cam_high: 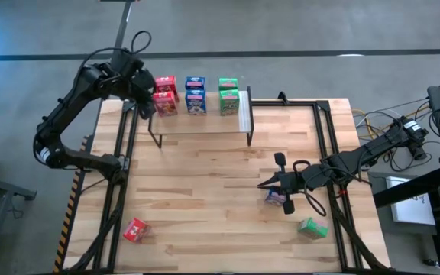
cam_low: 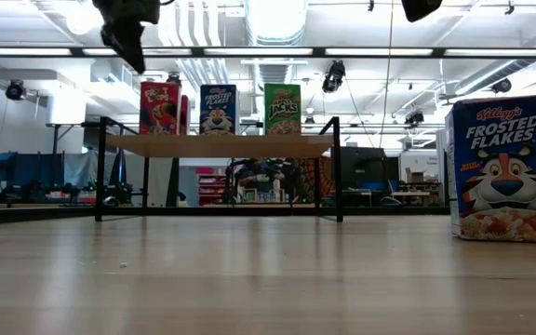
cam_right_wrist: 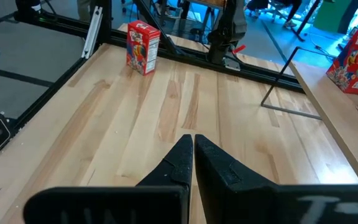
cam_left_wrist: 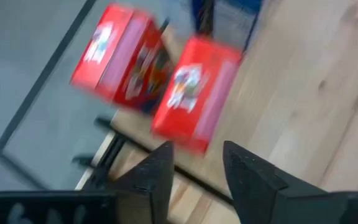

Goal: Stack cereal on shelf
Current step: Put the right red cereal box on the shelf aligned with the red cereal box

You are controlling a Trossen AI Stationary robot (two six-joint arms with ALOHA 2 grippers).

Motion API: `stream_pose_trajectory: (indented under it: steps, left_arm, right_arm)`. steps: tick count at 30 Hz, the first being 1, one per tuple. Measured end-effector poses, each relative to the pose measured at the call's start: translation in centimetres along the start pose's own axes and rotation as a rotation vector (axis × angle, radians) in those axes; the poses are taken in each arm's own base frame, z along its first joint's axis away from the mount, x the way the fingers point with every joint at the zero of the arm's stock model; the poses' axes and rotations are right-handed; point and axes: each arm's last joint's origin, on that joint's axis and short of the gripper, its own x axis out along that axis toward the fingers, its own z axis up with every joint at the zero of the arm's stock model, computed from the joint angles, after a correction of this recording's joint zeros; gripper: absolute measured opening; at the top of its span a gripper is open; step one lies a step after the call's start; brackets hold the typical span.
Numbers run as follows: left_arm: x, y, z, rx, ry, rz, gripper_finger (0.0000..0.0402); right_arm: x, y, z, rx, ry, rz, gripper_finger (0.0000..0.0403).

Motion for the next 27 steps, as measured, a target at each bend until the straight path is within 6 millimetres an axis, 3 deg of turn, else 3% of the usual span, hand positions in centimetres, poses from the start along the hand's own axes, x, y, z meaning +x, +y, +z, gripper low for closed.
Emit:
stream_pose_trajectory:
  steps: [5,14,18,27]
  left_arm:
    - [-0.2,0.0,-1.0,-0.051,0.108,0.088,0.0075]
    - [1.0,0.0,-0.4,-0.035,0.113,0.033,0.0006]
    - [1.7,-0.2,-0.2,-0.012,0.119,-0.077,0.0001]
    - [3.2,0.0,0.5,-0.009,0.154,-0.08,0.0001]
  right_arm:
    - [0.0,0.0,0.0,0.0,0.001,0.0,0.0009]
    - [0.0,0.0,0.0,-0.003,0.005,0.001,0.0009]
    - [0.0,0.0,-0.1,-0.003,0.007,0.001,0.0009]
    - [0.0,0.0,-0.1,-0.005,0.014,0.001,0.0009]
